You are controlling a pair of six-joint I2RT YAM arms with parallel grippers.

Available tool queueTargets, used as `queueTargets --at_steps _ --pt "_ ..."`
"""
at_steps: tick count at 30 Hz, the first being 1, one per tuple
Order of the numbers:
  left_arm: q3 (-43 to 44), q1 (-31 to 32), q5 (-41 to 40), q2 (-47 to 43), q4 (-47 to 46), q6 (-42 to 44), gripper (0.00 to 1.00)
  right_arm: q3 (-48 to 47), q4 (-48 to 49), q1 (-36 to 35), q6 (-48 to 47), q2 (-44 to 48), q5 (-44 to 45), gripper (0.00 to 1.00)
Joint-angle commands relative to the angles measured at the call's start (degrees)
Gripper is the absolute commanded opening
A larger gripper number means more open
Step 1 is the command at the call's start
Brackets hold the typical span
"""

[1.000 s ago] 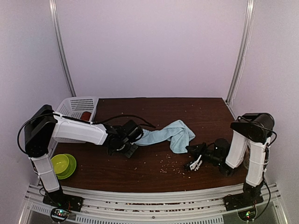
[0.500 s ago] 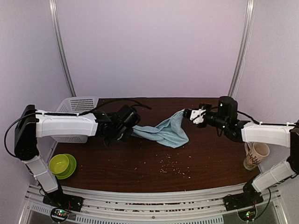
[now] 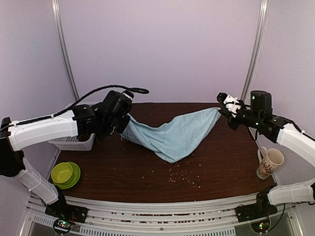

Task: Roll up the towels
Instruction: Pick up the towel from the center of the board, then flatten out the towel at the center of the board.

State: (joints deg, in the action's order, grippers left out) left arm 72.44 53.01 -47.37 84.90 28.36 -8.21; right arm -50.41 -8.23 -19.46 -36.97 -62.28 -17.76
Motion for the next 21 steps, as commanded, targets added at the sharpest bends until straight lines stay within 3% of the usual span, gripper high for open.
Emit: queueTargets --at_steps 1,8,16,21 --pt "-1.1 -0.4 -3.2 -1.8 -1.4 0.8 0.00 -1.5 -5.4 0.7 5.9 4.2 9.5 0.00" --pt "0.0 -0.3 -1.5 -3.4 0.6 -0.9 0.00 -1.5 -10.5 0.7 7.9 12.7 10.1 0.00" --pt "2.9 1.5 2.2 -5.9 9.6 -5.7 0.00 -0.1 -8.5 0.7 10.3 25.7 16.2 0.00" --pt "2.0 2.1 7.5 -7.2 11.7 -5.4 0.00 2.5 -7.1 0.7 9.8 28.0 19.0 0.00"
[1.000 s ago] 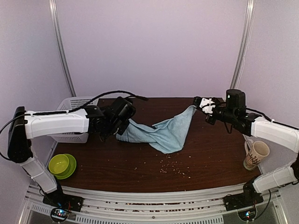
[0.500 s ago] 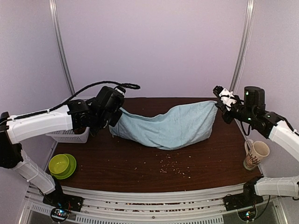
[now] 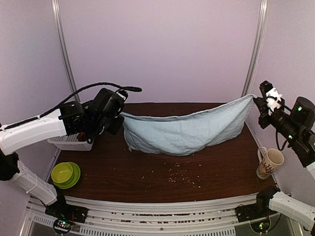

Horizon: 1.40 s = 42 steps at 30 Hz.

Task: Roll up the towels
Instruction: Flatten out the towel at the center of the board.

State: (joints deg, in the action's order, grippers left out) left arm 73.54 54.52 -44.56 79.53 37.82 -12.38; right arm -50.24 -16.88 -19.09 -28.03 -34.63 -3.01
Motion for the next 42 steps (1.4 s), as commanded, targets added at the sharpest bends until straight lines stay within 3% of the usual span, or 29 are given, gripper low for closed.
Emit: queueTargets --at_steps 1,5,12,18,30,35,36,37,40,42 --pt "0.9 0.7 5.7 -1.8 2.3 -0.9 0.00 2.9 1.9 0.3 0.9 0.0 4.9 0.00" --pt "2.5 0.7 9.0 1.8 2.8 2.0 0.00 5.3 4.9 0.3 1.7 -3.6 11.0 0.00" --pt "8.6 0.7 16.0 16.2 3.2 7.6 0.00 5.6 6.6 0.3 1.2 -13.2 21.4 0.00" --pt "5.2 0.7 30.2 21.9 -6.9 12.1 0.00 7.6 9.0 0.7 -1.0 -15.6 26.5 0.00" --pt "12.7 0.7 32.6 43.1 -10.3 -2.6 0.00 8.9 8.5 0.7 -0.4 -18.9 27.5 0.00" --pt "11.2 0.7 32.3 39.6 -14.3 -3.6 0.02 9.0 7.9 0.8 -0.2 -21.5 28.3 0.00" --pt "8.9 0.7 31.8 37.0 -16.0 -3.5 0.12 9.1 8.0 0.7 -0.1 -21.7 28.4 0.00" --pt "6.7 0.7 30.5 34.3 -17.7 -3.6 0.31 9.2 8.0 0.7 -0.1 -21.8 28.2 0.00" --pt "-0.5 0.7 27.8 25.5 -23.3 -2.1 0.47 9.2 8.0 0.7 0.1 -22.5 27.9 0.00" --pt "-4.5 0.7 24.4 20.3 -27.2 -0.9 0.74 9.0 7.8 0.8 0.3 -23.2 27.6 0.00"
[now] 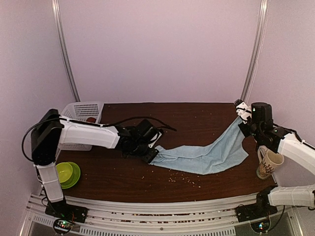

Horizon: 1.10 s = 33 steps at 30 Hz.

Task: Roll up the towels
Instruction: Flatten out the towel at the center of the board.

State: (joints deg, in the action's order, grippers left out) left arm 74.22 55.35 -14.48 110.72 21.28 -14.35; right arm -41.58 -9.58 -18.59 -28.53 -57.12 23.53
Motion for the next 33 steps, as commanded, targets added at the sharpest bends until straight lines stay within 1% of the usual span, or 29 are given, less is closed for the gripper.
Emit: queueTargets --at_steps 1,2,4,5,6,8,10,12,13,15,17,19,21,22,24,27,30,33 --pt "-7.2 -0.2 -7.7 -13.4 -12.6 1.8 0.91 0.3 0.3 0.2 0.9 -0.9 0.8 0.00" --pt "-9.0 -0.2 -10.1 -15.5 -14.9 2.7 0.97 0.3 0.2 0.2 1.0 -1.0 0.7 0.00" --pt "-12.9 -0.3 -13.4 -19.2 -19.6 4.1 0.98 0.4 0.1 0.2 1.2 -0.8 0.2 0.00" --pt "-15.3 -0.4 -13.8 -21.9 -22.6 4.9 0.98 0.5 0.1 0.3 1.2 -0.7 -0.1 0.00" --pt "-17.8 -0.7 -13.4 -24.3 -26.7 6.0 0.98 0.6 0.1 0.2 1.2 -0.6 -0.3 0.00" --pt "-24.0 -1.3 -10.1 -28.9 -34.8 8.6 0.98 0.6 0.0 0.2 1.3 -0.8 -0.9 0.00" --pt "-29.9 -1.4 -7.6 -32.2 -41.4 12.6 0.98 0.3 -0.6 0.2 1.6 -1.3 -1.5 0.00" --pt "-35.6 -1.5 -7.4 -33.8 -46.2 16.5 0.98 0.0 -1.2 0.2 1.7 -1.7 -2.1 0.00" --pt "-38.1 -1.5 -7.0 -34.2 -49.2 20.4 0.98 -0.1 -1.3 0.2 1.8 -1.8 -2.3 0.00" --pt "-42.1 -1.6 -3.5 -34.8 -53.5 25.5 0.98 -0.2 -1.5 0.2 1.8 -1.6 -2.9 0.00" --pt "-40.6 -1.8 -1.0 -34.5 -50.1 28.4 0.98 -0.3 -1.9 0.2 2.0 -1.3 -3.8 0.00" --pt "-36.3 -1.9 1.8 -33.0 -41.9 33.1 0.98 -0.2 -2.1 0.2 2.1 -1.1 -4.7 0.00" --pt "-33.7 -1.9 1.8 -31.2 -36.3 37.6 0.98 -0.3 -2.5 0.2 2.2 -0.9 -5.6 0.00" --pt "-33.7 -2.0 0.0 -30.2 -37.9 38.8 0.98 -0.3 -2.8 0.1 2.3 -0.8 -6.1 0.00" --pt "-32.1 -3.6 -0.4 -26.8 -39.7 39.6 0.98 -0.3 -3.1 0.0 2.5 -0.5 -7.0 0.00" --pt "-27.5 -6.3 -8.7 -19.0 -41.3 41.8 0.98 -0.3 -3.7 -0.3 2.9 -0.3 -8.4 0.00" --pt "-22.5 -9.3 -9.8 -12.1 -41.3 41.8 0.98 -0.3 -3.9 -0.5 3.2 -0.2 -8.7 0.00" --pt "-19.6 -11.2 -9.0 -7.1 -41.8 42.4 0.98 -0.3 -4.0 -0.6 3.3 -0.5 -8.7 0.00"
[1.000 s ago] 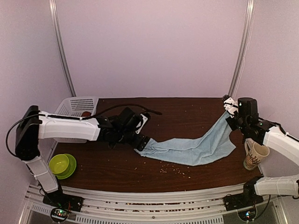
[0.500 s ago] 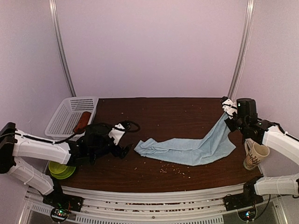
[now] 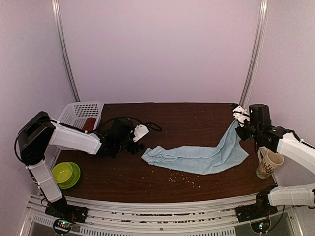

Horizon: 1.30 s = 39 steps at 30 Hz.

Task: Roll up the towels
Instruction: Flatten out the towel at the center of the board.

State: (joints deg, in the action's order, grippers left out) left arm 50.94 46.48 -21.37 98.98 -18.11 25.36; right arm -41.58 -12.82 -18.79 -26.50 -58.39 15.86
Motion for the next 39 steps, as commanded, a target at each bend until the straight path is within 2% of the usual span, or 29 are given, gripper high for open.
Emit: queueTargets --at_steps 1,7,12,16,19,31,39 --pt "4.1 -2.7 -0.3 5.6 -2.3 3.3 0.98 -0.3 -0.8 -0.6 1.3 0.7 -0.9 0.00" --pt "0.5 -2.8 11.3 6.2 -7.0 9.4 0.98 -0.2 -0.5 -0.9 1.3 0.3 0.3 0.00" --pt "2.1 -2.8 15.8 9.3 -4.7 12.7 0.94 0.0 0.0 -1.1 1.2 0.3 1.0 0.00" --pt "2.9 -2.7 18.6 10.2 -3.5 13.7 0.95 0.1 0.0 -1.1 1.3 0.2 1.4 0.00" --pt "0.2 -2.7 21.3 8.6 -6.0 13.7 0.97 0.3 0.2 -1.1 1.2 0.4 1.5 0.00" --pt "-0.5 0.0 18.4 8.5 -6.5 15.0 0.98 0.4 0.5 -1.0 1.1 0.5 1.8 0.00" --pt "-3.0 2.3 18.0 4.9 -6.5 14.7 0.97 0.3 0.7 -1.0 1.2 -0.4 2.6 0.00"
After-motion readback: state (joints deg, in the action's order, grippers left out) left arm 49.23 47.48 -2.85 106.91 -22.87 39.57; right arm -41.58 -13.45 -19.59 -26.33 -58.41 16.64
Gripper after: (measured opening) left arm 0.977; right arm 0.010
